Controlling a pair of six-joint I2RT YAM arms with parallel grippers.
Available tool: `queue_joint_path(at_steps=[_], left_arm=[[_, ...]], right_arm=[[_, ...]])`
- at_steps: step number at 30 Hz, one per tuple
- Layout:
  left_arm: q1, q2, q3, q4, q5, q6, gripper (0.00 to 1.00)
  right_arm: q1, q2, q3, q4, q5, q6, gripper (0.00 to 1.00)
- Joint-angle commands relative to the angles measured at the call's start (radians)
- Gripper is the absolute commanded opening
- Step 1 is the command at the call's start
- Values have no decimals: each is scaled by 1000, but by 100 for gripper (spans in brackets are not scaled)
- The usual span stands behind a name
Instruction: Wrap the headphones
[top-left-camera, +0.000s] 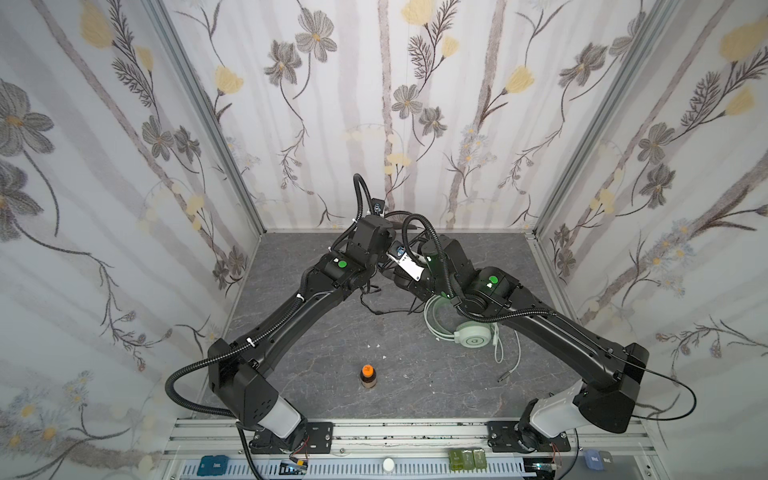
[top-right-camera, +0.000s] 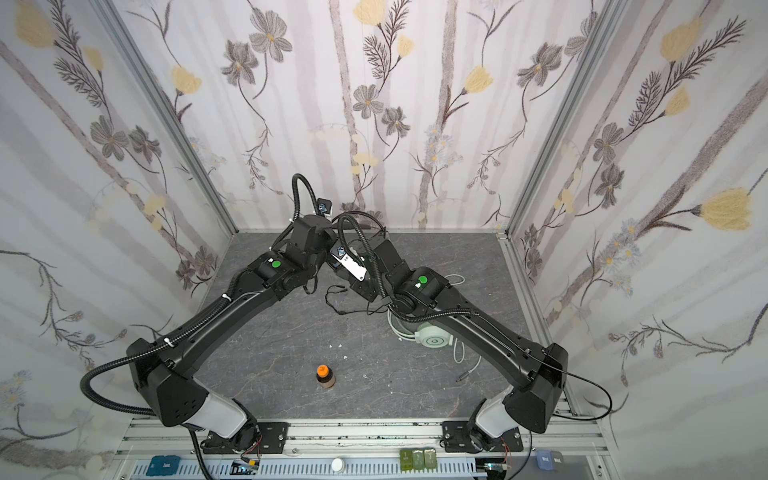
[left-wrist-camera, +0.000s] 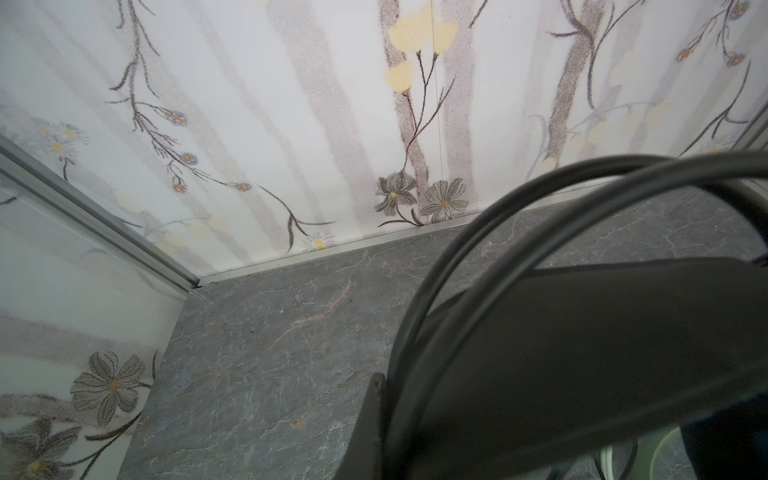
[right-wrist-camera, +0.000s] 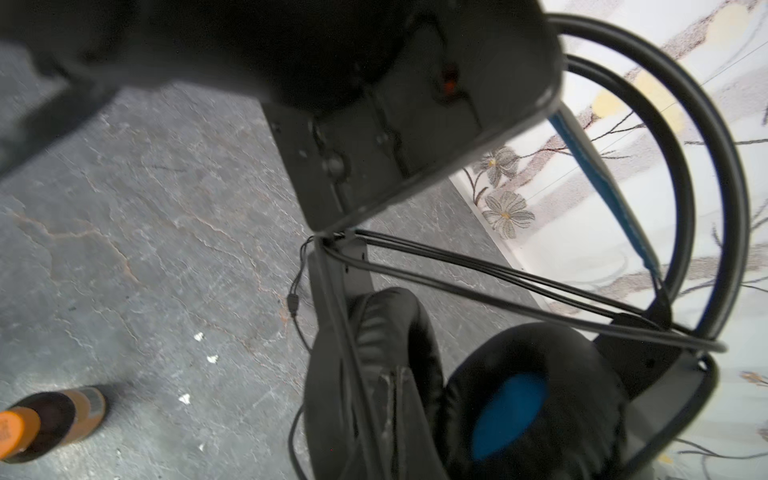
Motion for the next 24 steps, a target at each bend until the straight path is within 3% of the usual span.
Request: queue_joint_path(at_steps=[1,6,15,24], left_arm=[[1,-18,-6,-35,55,54,0],[1,-41,-24,-86,55,58,0],[-24,-87,-57,-66,-141,104,0],[-54,-110,-66,45,-313,177,0]], right_arm=[[-1,-24,14,-29,138,-77,0],[3,-35,12,-44,254,-91,1],[48,-48,-14,-37,410,-139,4],[76,-74,0,-35,376,-89,6]])
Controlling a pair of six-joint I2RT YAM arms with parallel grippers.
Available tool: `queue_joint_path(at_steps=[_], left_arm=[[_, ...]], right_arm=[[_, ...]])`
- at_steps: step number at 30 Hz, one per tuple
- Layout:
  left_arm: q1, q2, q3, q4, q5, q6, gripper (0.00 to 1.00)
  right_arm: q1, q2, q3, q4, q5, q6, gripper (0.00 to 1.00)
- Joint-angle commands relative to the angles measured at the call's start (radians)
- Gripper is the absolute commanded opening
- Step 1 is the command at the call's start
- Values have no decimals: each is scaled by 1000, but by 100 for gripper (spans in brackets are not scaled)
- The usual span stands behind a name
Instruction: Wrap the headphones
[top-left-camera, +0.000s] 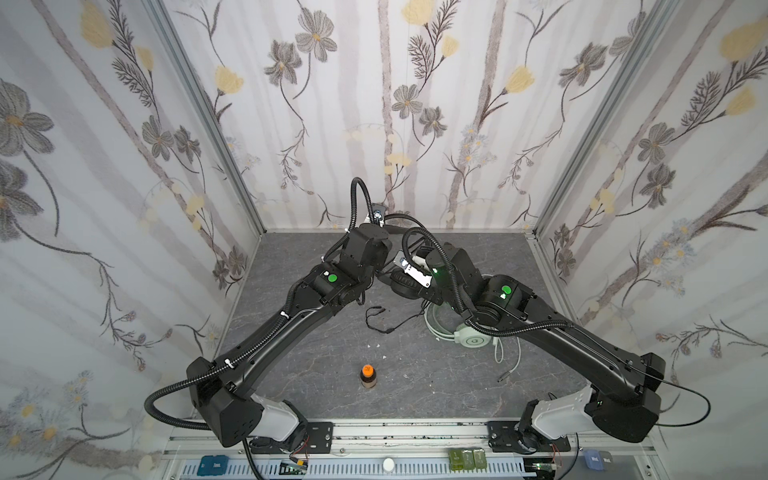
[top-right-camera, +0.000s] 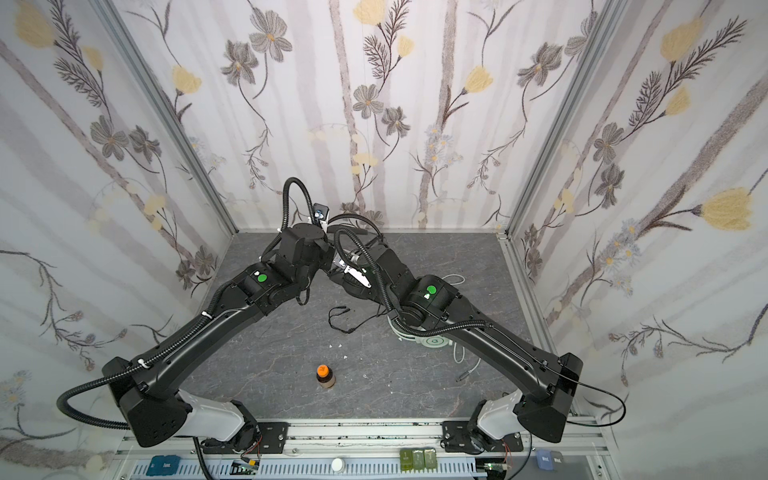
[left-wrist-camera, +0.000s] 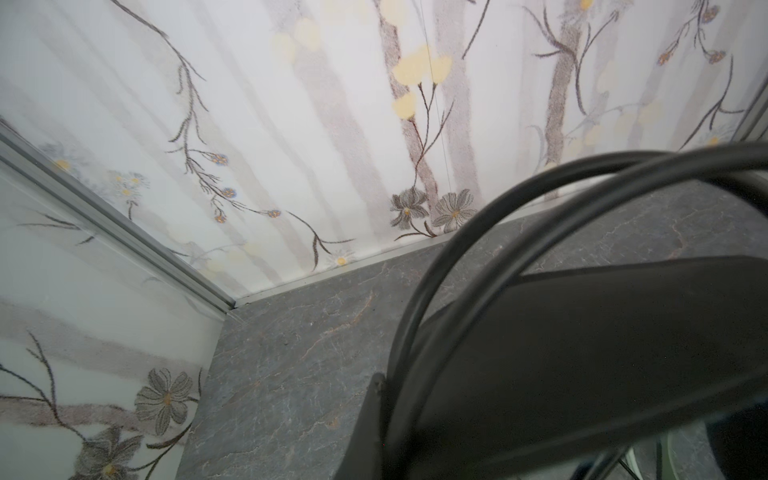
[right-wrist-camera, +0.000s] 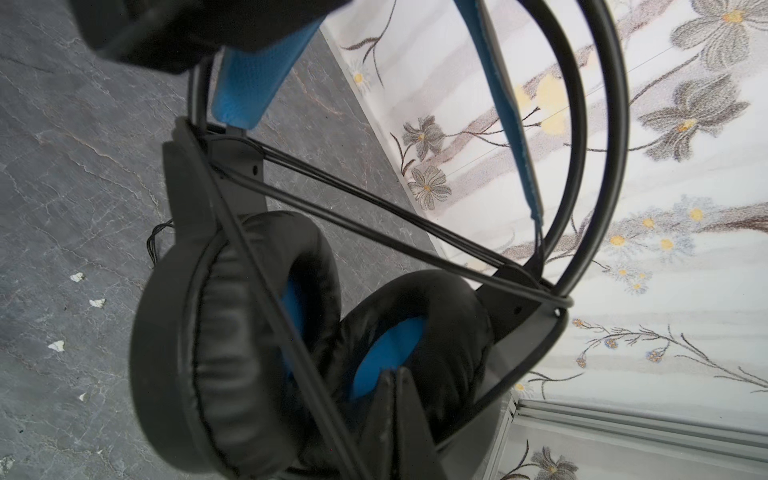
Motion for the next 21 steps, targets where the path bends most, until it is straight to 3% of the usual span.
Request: queue_joint_path(at_steps=[1,8,13,21], left_arm=[[2,-4,1,12,-200,88,0],[1,-8,22,-35,-145,142,0],[2,-5,68,-140,-23,117,0],[17,-36,100,-268,195,-17,0]], right_arm=[[7,-6,12,12,119,23,6],[1,-19,2,30,190,-18,12],[-32,-24,-11,83,223,-66,14],[-148,-35,12,191,134,-56,17]])
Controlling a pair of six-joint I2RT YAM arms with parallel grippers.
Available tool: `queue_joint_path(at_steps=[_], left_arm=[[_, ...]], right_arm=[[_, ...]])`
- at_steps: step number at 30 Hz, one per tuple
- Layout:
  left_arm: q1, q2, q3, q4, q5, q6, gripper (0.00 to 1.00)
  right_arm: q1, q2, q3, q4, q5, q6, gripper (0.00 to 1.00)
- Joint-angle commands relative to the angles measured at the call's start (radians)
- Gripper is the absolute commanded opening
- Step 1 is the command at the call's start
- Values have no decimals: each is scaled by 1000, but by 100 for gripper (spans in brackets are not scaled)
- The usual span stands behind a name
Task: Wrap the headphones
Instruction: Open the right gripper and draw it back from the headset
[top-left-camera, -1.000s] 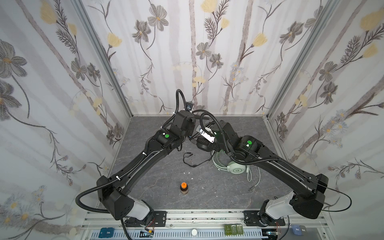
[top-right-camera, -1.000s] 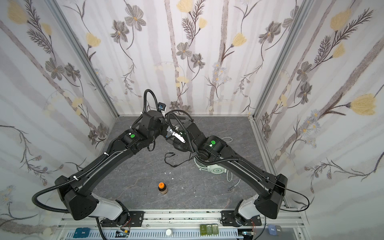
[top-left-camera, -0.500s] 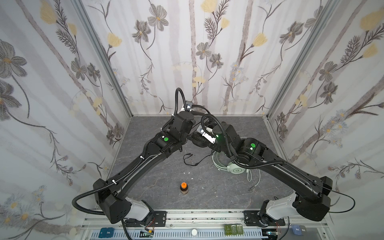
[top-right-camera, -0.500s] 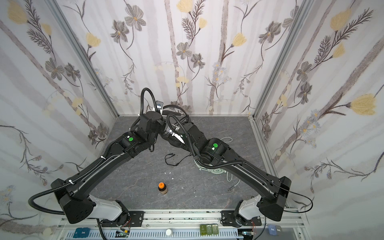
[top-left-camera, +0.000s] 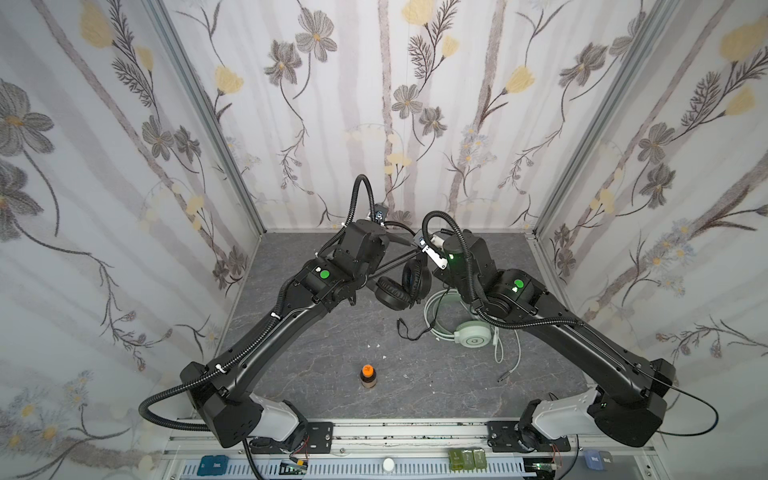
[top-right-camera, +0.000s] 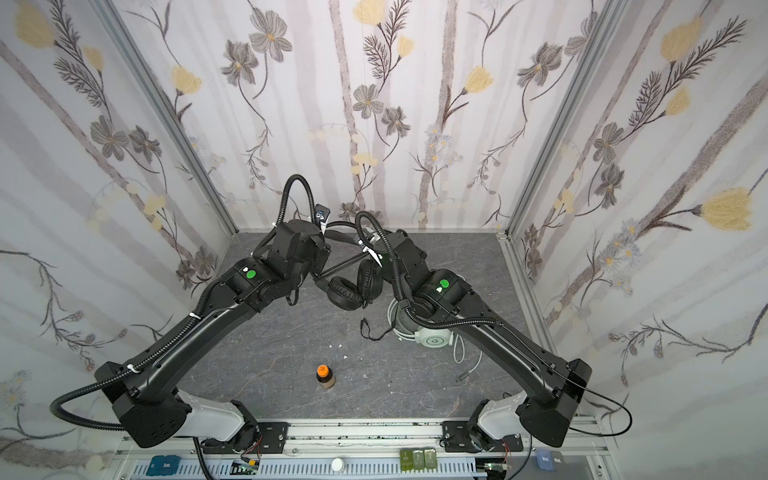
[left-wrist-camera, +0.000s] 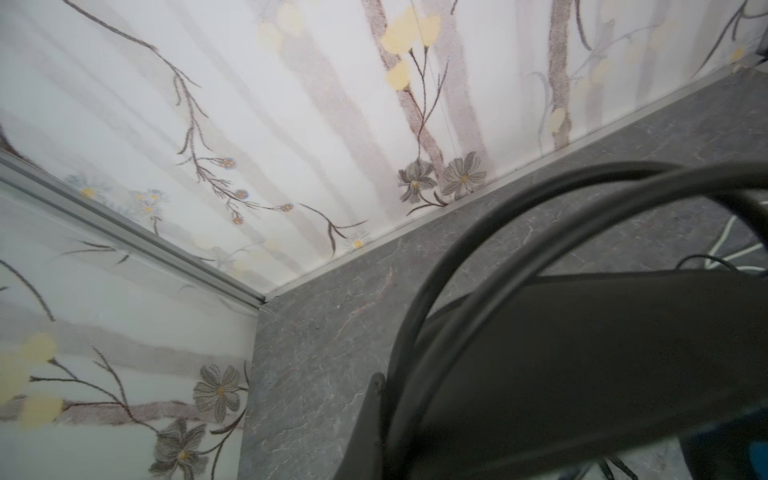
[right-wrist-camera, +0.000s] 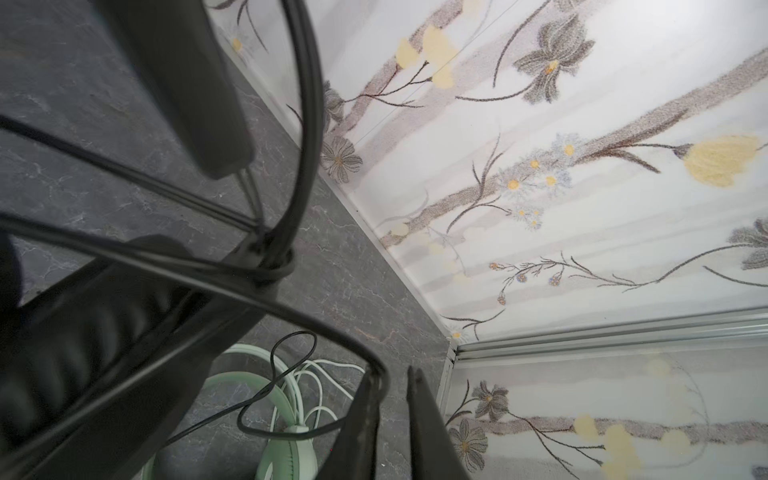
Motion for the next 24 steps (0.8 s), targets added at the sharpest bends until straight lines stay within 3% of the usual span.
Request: queue_joint_path(at_steps=[1,10,12,16,18,24], left_arm=[[9,-25,5,-40,114,-91,0],[35,-71,-4,-71,207,-206,0],[57,-49,34,-130,245,-238,0],[85,11,149,-302,307,-295,0],[97,24,172,-356,330,-313,0],[130,45,202,-425,369,-343,0]], right_arm=[[-52,-4,22,95,-37,4,18],[-125,-33,-63,166,-173,61,18],[-128,-58,-82,170,-207,85,22],[-134,-159,-184,205,-250,131,46],[-151,-212,-239,211,-290,166,52],[-162,-420,-413,301,-571,227,73]])
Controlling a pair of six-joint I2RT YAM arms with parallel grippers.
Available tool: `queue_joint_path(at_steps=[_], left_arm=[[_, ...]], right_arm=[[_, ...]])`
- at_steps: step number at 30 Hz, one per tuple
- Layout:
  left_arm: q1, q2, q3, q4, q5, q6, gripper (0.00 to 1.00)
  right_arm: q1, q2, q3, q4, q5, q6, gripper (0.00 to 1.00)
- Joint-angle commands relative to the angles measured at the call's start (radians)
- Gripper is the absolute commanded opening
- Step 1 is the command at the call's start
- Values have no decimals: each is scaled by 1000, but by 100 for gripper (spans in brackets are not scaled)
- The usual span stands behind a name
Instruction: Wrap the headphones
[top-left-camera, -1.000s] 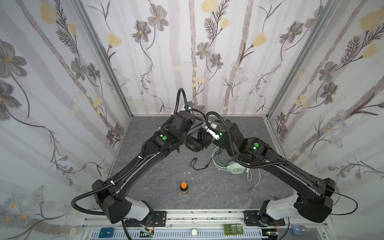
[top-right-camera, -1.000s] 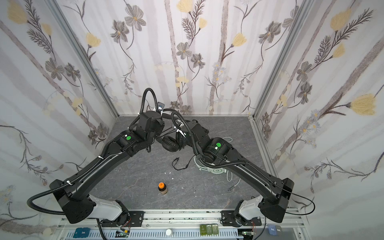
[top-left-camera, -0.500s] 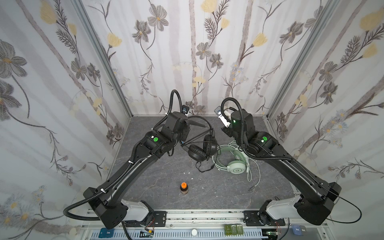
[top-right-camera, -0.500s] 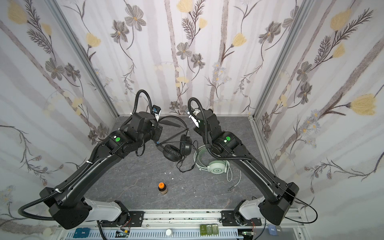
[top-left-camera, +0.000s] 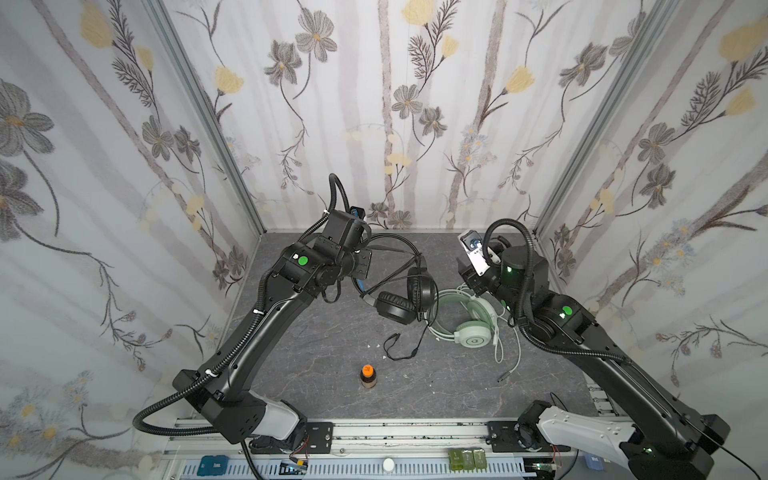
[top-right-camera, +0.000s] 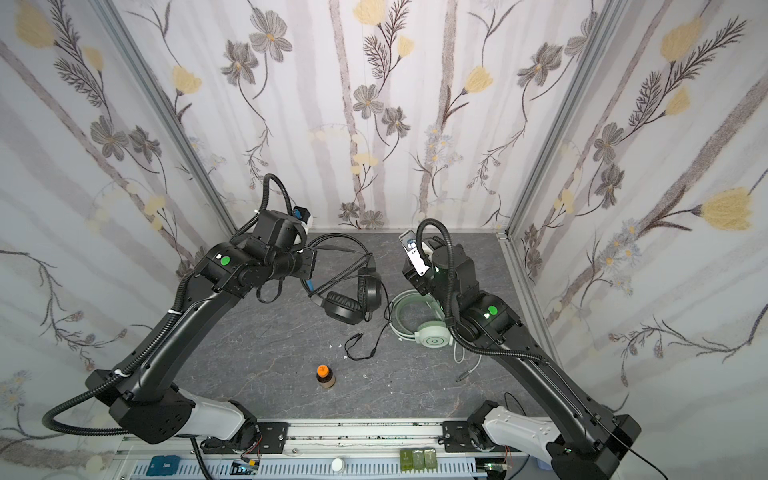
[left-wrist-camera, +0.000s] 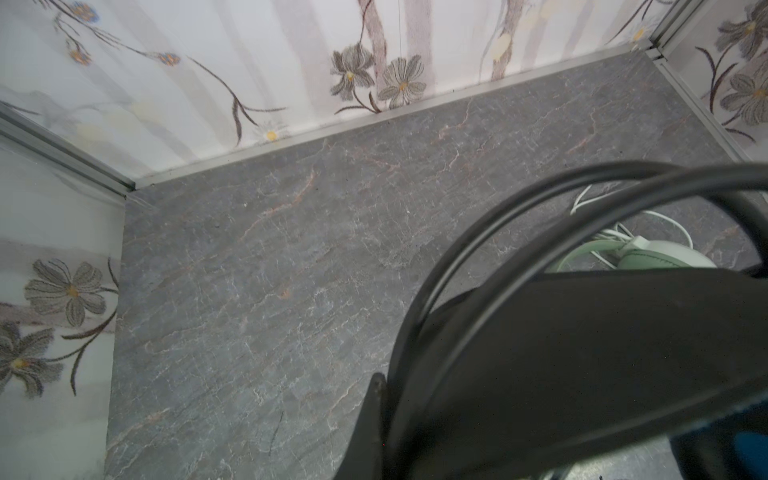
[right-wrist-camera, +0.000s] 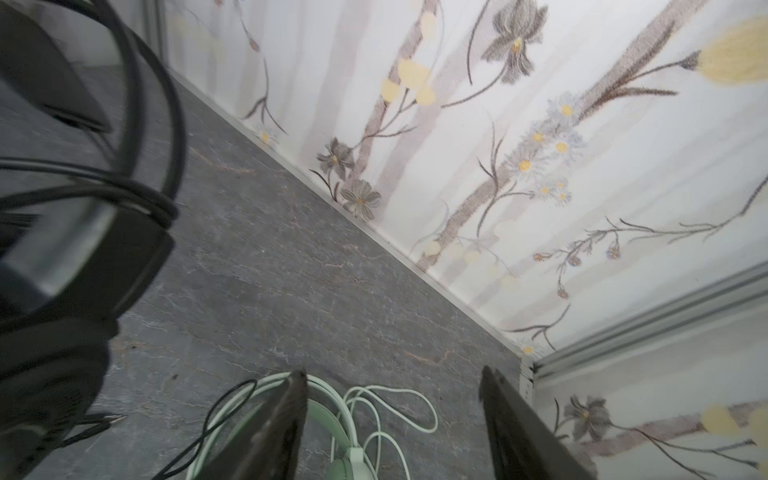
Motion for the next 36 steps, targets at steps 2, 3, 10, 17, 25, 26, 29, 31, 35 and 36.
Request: queue_joint_path(at_steps=[2,3,10,17,25,26,29,31,35,36], left_arm=[[25,29,55,-58,45,-69,0],[31,37,70,-67,52,-73,0],[57,92,168,-96,108,-92,0],[65,135,244,-125,149,-121,0],[70,151,268,-151,168,-115,0],[71,150,268,-154,170,-113,0],[76,147,263,-158,176,-108,0],[78,143,261,-161,182,-108,0],[79,133,239,-156,186,-104,0],[80,130,233,-157,185,-101,0]], right_arm=[[-2,-92,-92,129,-235,77,76],[-1,-97,-102,124,-267,85,77],[1,-142,-265,228,-409,192,83],[2,-100,-351,337,-447,237,87],[-12,-9,-367,433,-379,238,80],[-17,6,-366,451,-379,238,78],[-36,49,-355,478,-373,232,64],[-56,72,-338,477,-359,224,49],[-96,89,-282,475,-329,196,19],[-102,96,-259,468,-311,182,15]])
